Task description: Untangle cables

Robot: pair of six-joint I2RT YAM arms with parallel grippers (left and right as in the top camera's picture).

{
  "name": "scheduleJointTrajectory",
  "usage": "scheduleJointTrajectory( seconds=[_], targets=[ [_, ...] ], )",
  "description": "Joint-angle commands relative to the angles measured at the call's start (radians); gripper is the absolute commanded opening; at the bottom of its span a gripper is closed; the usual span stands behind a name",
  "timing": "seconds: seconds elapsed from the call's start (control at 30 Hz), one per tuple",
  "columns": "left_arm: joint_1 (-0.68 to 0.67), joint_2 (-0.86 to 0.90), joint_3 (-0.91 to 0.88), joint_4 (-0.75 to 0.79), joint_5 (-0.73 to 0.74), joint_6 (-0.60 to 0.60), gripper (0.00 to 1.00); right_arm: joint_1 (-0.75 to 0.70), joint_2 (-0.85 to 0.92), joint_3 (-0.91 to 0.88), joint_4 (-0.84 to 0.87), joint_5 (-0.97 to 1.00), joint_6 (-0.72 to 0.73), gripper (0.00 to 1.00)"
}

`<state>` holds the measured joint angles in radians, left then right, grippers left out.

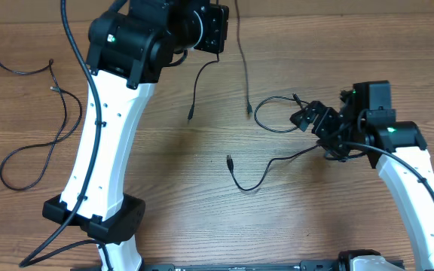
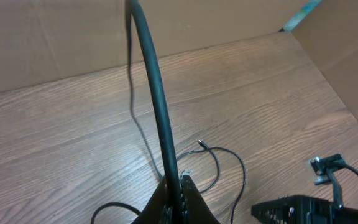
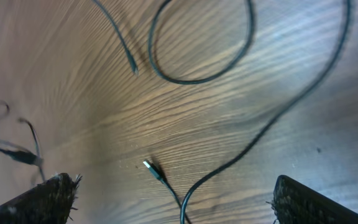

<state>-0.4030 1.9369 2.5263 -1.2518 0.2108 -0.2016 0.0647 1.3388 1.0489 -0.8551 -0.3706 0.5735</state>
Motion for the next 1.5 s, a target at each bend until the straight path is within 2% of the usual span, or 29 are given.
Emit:
scheduleJointTrajectory(
  seconds=[0.0, 0.17, 0.2, 0.23, 0.33, 0.5, 0.57, 0.67, 0.77, 1.13, 1.33, 1.37, 1.47],
  targets=[
    [0.021, -0.023, 0.024, -0.002, 0.027, 0.022, 0.04, 0.040, 0.011, -0.002, 0.025, 0.011, -0.101, 1.00],
    [0.038, -0.023, 0.024, -0.003, 0.014, 0.045, 0.04, 0.107, 0.040, -0.002, 0.066, 0.015, -0.111, 1.00],
    [0.045, -0.023, 0.024, -0.012, -0.040, 0.055, 0.04, 0.120, 0.052, -0.002, 0.060, 0.032, -0.111, 1.00],
    [0.066, -0.027, 0.024, -0.031, -0.199, 0.039, 0.04, 0.133, 0.069, -0.002, 0.041, 0.064, -0.111, 1.00],
    [0.119, -0.032, 0.024, -0.040, -0.419, 0.026, 0.04, 0.143, 0.094, -0.002, 0.014, 0.097, -0.111, 1.00],
    [0.229, -0.034, 0.024, -0.053, -0.611, 0.033, 0.04, 0.144, 0.112, -0.002, 0.012, 0.097, -0.111, 1.00],
    [0.288, -0.030, 0.021, -0.052, -0.560, -0.001, 0.04, 0.144, 0.112, -0.002, 0.013, 0.097, -0.109, 1.00],
    [0.366, -0.014, 0.010, -0.049, -0.256, -0.024, 0.04, 0.144, 0.112, -0.002, 0.015, 0.097, -0.106, 1.00],
    [0.390, 0.018, -0.012, -0.025, -0.079, -0.024, 0.04, 0.144, 0.112, -0.002, 0.014, 0.097, -0.103, 1.00],
    [0.327, 0.239, -0.055, 0.087, -0.076, -0.024, 0.05, 0.144, 0.112, -0.002, -0.015, 0.097, -0.104, 1.00],
    [0.324, 0.352, -0.055, 0.100, -0.213, -0.024, 0.05, 0.144, 0.112, -0.002, -0.021, 0.101, -0.104, 1.00],
    [0.324, 0.360, -0.055, 0.097, -0.227, -0.027, 0.09, 0.144, 0.112, -0.002, -0.020, 0.101, -0.104, 1.00],
    [0.326, 0.375, -0.055, 0.080, -0.326, -0.094, 0.37, 0.144, 0.112, -0.002, -0.016, 0.101, -0.104, 1.00]
  ],
)
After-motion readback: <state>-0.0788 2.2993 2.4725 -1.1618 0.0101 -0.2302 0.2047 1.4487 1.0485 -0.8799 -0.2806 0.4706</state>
